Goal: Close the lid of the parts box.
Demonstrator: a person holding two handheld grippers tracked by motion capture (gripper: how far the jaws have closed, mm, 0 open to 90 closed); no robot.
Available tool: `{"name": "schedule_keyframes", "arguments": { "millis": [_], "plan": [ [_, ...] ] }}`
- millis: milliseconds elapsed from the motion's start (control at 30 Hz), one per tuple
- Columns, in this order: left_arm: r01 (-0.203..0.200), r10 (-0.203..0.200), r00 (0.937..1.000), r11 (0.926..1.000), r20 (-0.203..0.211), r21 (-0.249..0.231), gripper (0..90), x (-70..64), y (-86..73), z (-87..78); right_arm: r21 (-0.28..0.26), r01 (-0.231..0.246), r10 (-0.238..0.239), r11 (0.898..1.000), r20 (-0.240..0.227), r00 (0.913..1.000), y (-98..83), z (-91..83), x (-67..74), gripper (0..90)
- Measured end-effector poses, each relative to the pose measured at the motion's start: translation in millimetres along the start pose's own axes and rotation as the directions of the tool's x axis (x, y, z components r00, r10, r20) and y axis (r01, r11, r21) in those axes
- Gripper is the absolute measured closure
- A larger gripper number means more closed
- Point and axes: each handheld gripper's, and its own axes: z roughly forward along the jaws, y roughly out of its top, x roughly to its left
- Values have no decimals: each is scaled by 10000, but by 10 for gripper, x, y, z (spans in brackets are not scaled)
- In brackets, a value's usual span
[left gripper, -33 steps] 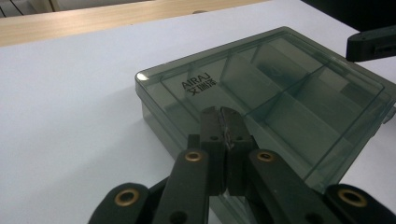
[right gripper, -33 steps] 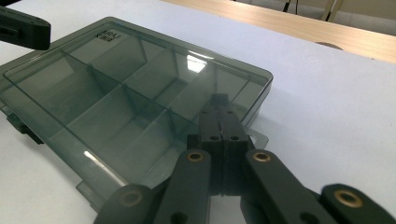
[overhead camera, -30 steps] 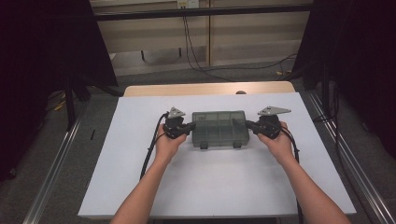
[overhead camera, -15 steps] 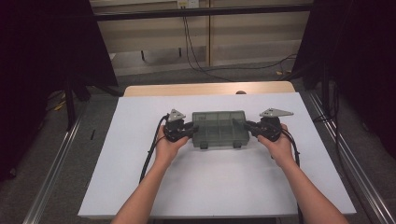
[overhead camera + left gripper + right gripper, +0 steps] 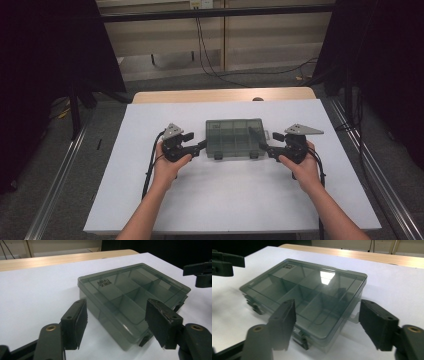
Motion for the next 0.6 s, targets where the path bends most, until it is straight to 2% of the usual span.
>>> {"name": "schedule_keyframes", "arguments": {
  "millis": [100,167,233,333,600],
  "plan": [
    [-127,126,9999,9999,-30,-44,282,10,-28,-80,-116,-102,101,9999,-109,9999,-28,-46,22,221],
    [-60,59,9999,9998,-81,-173,256,23,-42,-138,-197,-59,58,9998,-63,10000,-40,-78,43,201],
    [-283,280,9996,9991,-83,-303,241,29,-46,-188,-272,-16,13,9996,-102,9999,-54,-108,58,185],
    [-55,53,10000,9991,-66,-428,206,41,-65,-250,-332,29,-31,9994,-64,10000,-87,-145,71,159],
    [-242,231,9995,9986,-229,-477,126,66,-144,-393,-479,134,-130,9988,105,9999,-181,-258,78,119]
  ]
}}
